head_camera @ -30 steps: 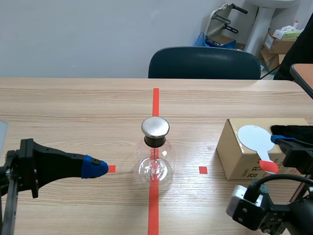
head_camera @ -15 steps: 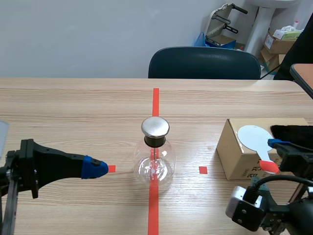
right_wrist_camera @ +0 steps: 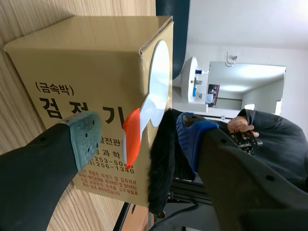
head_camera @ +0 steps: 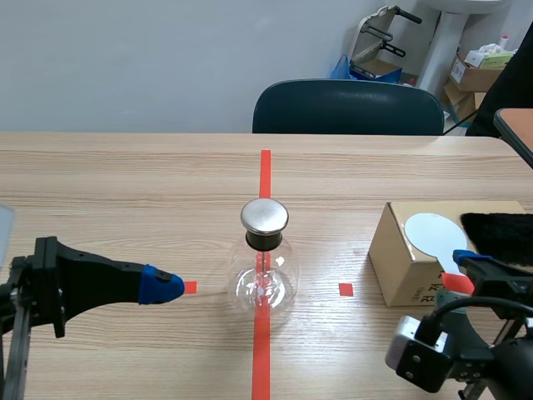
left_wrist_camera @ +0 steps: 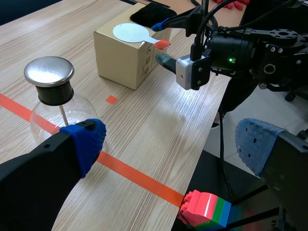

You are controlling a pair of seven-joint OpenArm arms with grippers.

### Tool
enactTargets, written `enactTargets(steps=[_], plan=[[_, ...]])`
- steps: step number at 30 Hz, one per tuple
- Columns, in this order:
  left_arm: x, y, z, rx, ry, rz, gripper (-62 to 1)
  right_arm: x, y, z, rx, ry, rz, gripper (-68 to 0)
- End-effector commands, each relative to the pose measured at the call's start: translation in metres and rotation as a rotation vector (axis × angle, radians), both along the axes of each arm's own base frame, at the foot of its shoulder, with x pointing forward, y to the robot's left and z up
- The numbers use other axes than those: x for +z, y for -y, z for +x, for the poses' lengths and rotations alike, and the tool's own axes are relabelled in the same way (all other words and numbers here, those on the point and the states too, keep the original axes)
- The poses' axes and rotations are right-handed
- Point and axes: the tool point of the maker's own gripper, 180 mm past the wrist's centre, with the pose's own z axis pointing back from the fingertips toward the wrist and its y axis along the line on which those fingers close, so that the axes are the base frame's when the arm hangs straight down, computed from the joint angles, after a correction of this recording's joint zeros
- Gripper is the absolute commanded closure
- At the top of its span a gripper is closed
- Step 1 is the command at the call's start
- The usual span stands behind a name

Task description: Do the electroscope experiment

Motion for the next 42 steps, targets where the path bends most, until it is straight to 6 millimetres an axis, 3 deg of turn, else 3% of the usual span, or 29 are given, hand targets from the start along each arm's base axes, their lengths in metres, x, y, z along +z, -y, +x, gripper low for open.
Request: enactTargets(steps=[1, 6, 10, 42], plan=[[0.0114, 0.0041, 0.0007, 0.0, 0.017, -0.036, -57.5, 0.0061, 0.0046, 0.0042, -0.006, 0.023, -0.011, -29.4], [0.0114, 0.0041, 0.0007, 0.0, 0.017, -0.036, -57.5, 0.0061, 0.0046, 0.0042, -0.006, 0.023, -0.011, -16.2], [0.0114, 0.0041, 0.0007, 0.0, 0.017, -0.036, -57.5, 0.006, 0.0052, 0.0043, -0.008, 0.023, -0.012, -0.3], [0.0114, 0.0041, 0.0007, 0.0, 0.017, -0.036, -57.5, 0.0059, 0.0056, 0.0043, -0.011, 0.022, -0.016, -0.8]])
